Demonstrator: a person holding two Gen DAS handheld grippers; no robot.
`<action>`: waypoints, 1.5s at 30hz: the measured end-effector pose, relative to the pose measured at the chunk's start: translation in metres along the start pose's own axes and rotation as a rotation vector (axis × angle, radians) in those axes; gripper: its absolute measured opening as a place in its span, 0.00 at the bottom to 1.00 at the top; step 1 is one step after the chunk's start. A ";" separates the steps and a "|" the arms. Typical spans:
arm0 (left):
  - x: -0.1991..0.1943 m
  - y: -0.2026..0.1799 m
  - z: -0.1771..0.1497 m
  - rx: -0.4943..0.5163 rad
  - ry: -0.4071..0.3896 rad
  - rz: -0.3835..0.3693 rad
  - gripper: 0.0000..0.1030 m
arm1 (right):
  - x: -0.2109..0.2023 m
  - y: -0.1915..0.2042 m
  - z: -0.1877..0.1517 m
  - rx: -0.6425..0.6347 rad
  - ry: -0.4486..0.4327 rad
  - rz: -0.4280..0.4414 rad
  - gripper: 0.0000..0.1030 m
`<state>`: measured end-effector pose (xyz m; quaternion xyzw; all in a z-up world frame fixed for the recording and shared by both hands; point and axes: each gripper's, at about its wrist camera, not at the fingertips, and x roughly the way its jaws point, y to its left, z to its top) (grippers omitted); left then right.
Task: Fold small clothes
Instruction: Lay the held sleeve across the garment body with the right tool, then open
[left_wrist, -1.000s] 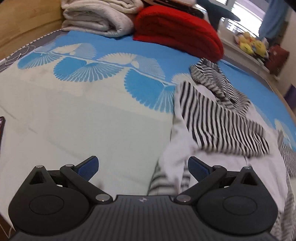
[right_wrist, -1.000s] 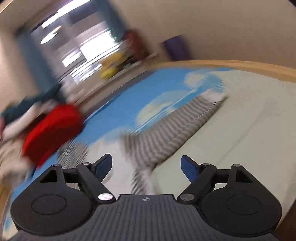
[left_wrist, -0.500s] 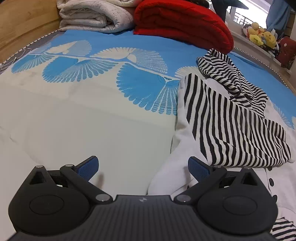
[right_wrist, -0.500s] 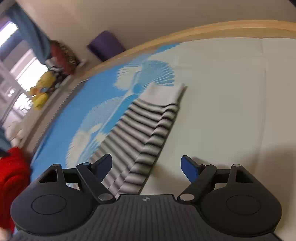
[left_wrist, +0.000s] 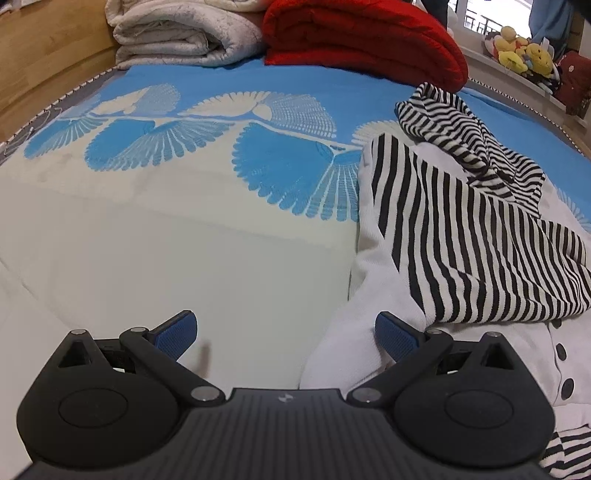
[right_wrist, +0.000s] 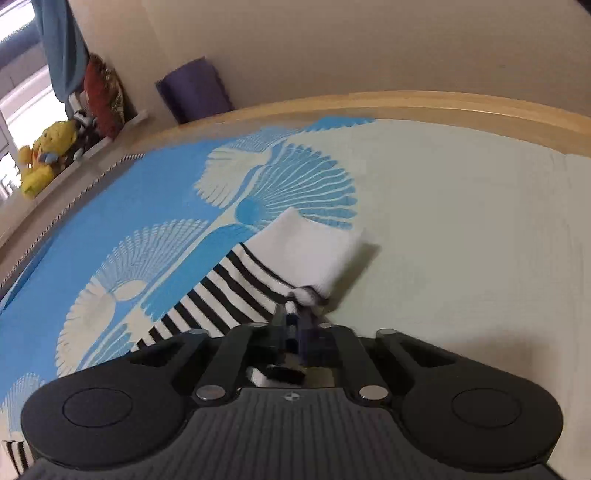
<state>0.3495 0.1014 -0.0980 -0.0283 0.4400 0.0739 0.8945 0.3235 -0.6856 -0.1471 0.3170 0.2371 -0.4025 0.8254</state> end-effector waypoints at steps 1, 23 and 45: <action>-0.001 0.001 0.001 0.000 -0.010 0.009 1.00 | -0.009 0.004 0.001 -0.019 -0.035 0.019 0.05; -0.018 0.058 0.022 -0.203 0.031 0.024 1.00 | -0.324 0.291 -0.337 -1.238 0.092 0.909 0.47; -0.010 -0.001 0.039 -0.036 -0.093 -0.070 1.00 | -0.210 0.143 -0.179 -0.679 0.129 0.407 0.54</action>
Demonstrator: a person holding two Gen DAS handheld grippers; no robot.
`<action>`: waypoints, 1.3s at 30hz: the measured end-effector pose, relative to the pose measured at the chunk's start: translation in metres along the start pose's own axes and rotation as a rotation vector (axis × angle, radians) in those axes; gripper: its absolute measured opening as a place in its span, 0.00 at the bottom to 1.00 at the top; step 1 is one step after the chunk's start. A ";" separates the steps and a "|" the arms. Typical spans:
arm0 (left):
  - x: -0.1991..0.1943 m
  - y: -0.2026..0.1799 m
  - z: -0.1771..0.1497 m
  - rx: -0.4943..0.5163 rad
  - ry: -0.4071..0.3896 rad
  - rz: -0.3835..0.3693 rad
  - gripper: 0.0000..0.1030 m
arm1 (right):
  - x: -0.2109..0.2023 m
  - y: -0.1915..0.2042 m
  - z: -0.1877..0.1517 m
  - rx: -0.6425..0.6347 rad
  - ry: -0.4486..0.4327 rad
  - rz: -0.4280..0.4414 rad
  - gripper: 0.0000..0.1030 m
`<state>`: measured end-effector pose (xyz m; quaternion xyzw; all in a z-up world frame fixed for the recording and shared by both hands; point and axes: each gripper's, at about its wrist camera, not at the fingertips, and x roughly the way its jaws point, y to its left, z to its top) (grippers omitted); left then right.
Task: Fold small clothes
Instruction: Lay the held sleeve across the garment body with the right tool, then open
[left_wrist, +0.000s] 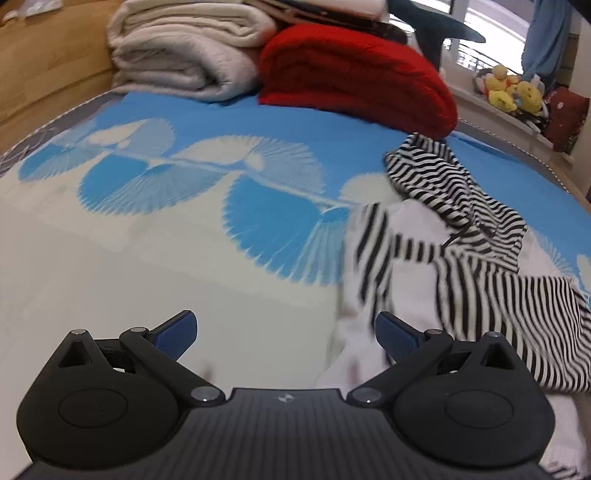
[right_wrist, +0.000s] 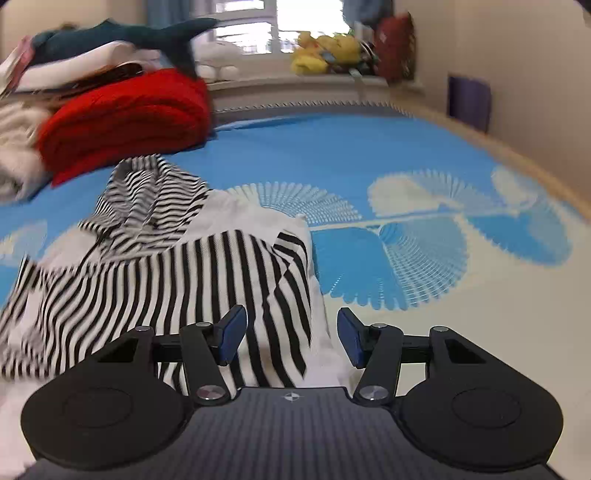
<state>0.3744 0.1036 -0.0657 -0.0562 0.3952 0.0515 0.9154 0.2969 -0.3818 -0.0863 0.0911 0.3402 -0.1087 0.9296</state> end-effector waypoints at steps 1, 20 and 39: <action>0.007 -0.007 0.005 0.009 0.000 -0.021 1.00 | 0.015 0.005 0.000 0.003 0.016 -0.002 0.54; 0.060 -0.020 0.005 0.064 0.173 -0.008 1.00 | 0.035 0.003 0.006 0.007 0.111 -0.074 0.54; 0.014 0.071 0.041 -0.021 0.122 0.146 1.00 | -0.074 0.173 0.239 -0.058 -0.241 0.354 0.86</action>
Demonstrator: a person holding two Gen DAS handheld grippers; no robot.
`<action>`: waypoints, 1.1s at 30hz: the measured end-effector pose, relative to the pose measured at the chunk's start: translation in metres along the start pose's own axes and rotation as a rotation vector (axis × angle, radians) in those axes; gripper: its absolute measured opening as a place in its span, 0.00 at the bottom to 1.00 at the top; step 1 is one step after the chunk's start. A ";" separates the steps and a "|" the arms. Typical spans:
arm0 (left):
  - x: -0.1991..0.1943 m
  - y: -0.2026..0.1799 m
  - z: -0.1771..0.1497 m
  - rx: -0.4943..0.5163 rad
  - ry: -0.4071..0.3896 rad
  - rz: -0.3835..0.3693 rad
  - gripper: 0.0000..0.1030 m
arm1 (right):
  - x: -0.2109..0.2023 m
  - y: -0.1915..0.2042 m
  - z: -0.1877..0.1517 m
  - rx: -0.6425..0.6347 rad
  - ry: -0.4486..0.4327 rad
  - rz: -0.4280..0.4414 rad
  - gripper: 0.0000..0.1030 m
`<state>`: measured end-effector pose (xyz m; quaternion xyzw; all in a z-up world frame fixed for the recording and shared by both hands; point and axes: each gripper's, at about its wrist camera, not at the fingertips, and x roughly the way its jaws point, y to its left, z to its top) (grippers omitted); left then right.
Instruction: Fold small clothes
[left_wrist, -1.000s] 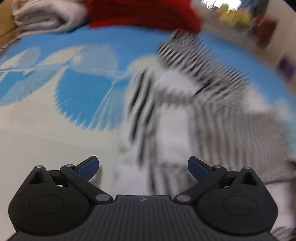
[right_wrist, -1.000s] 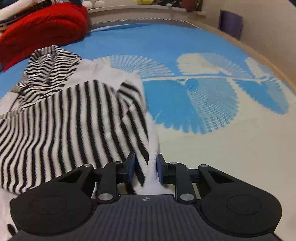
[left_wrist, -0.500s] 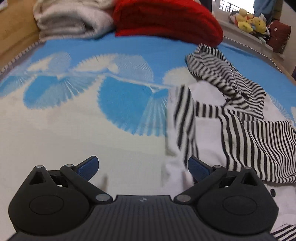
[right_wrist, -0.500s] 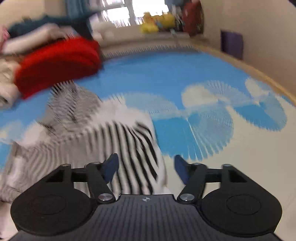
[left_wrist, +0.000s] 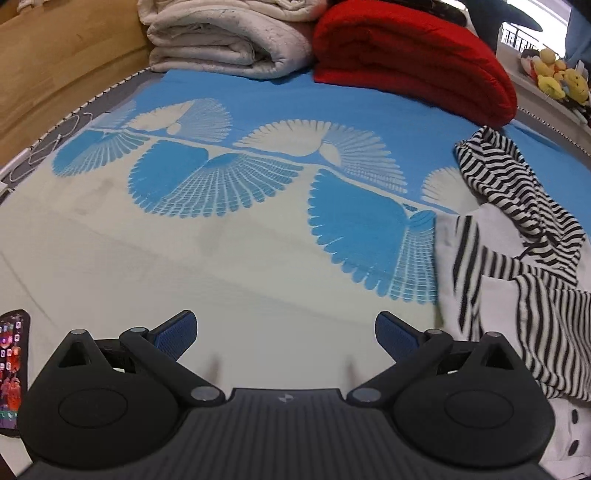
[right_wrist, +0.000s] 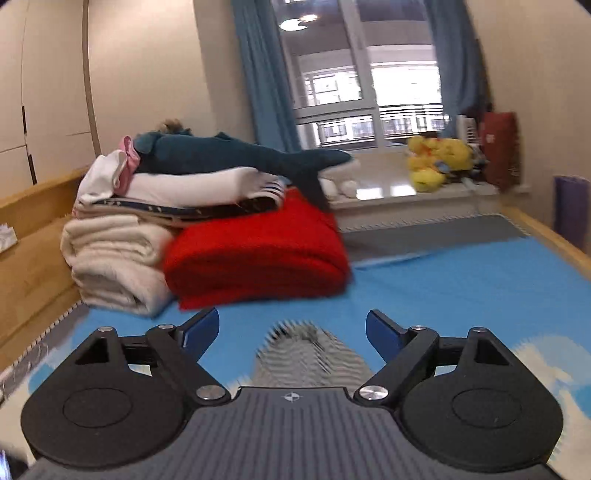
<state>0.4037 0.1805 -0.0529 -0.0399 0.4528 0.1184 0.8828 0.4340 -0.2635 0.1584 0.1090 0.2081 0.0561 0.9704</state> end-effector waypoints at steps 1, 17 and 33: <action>0.001 0.000 -0.001 0.000 0.005 0.002 1.00 | 0.026 0.009 0.006 -0.005 0.011 0.010 0.88; 0.030 0.037 0.009 -0.048 0.063 0.065 1.00 | 0.343 0.041 -0.168 -0.101 0.499 -0.128 0.06; 0.031 0.045 0.011 -0.121 0.053 0.101 1.00 | 0.030 -0.038 -0.220 0.049 0.653 0.032 0.30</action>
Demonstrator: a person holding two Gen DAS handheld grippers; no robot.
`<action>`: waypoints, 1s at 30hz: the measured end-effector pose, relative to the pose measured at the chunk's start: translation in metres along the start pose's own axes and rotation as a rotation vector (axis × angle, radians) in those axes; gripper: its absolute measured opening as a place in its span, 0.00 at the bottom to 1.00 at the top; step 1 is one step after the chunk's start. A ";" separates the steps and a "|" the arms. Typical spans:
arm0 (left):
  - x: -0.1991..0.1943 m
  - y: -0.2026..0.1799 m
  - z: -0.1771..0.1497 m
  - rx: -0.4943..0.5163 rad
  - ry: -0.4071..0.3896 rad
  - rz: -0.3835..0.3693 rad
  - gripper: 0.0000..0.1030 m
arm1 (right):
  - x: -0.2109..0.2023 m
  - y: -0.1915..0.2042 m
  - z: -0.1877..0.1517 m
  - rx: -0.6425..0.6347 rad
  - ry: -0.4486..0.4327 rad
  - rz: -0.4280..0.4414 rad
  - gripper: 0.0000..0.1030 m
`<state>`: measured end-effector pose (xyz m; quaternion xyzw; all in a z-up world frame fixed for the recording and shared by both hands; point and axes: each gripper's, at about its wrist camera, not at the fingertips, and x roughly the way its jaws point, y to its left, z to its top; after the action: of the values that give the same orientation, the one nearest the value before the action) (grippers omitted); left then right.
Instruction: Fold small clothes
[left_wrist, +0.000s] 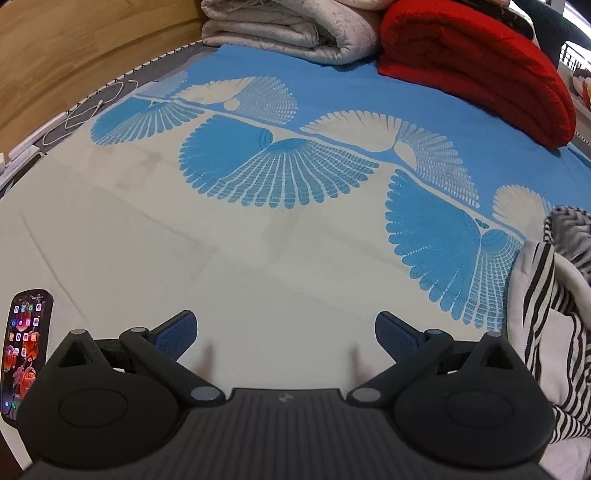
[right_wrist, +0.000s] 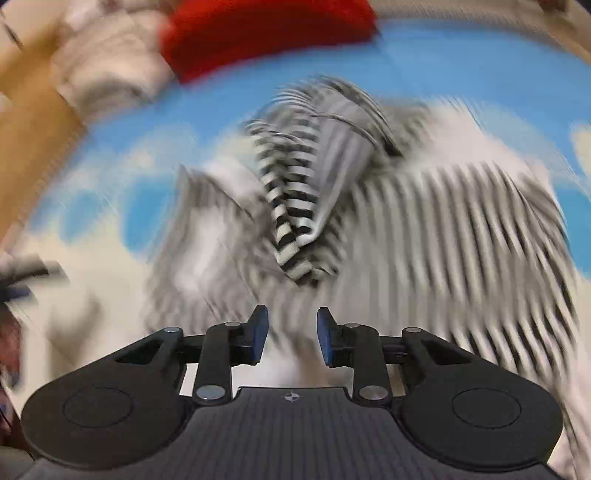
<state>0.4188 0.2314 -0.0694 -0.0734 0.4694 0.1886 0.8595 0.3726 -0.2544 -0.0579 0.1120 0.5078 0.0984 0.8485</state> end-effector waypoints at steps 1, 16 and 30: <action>0.000 -0.001 -0.001 -0.001 0.000 0.001 1.00 | -0.006 -0.005 0.006 0.018 -0.044 -0.012 0.30; 0.020 0.000 0.007 -0.054 0.066 -0.022 1.00 | 0.137 0.106 0.217 -0.163 -0.165 -0.051 0.48; 0.020 0.018 0.006 -0.094 0.075 -0.013 1.00 | 0.200 0.099 0.192 -0.230 -0.030 -0.221 0.37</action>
<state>0.4258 0.2550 -0.0820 -0.1237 0.4916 0.2021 0.8379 0.6300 -0.1206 -0.1089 -0.0409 0.4895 0.0604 0.8689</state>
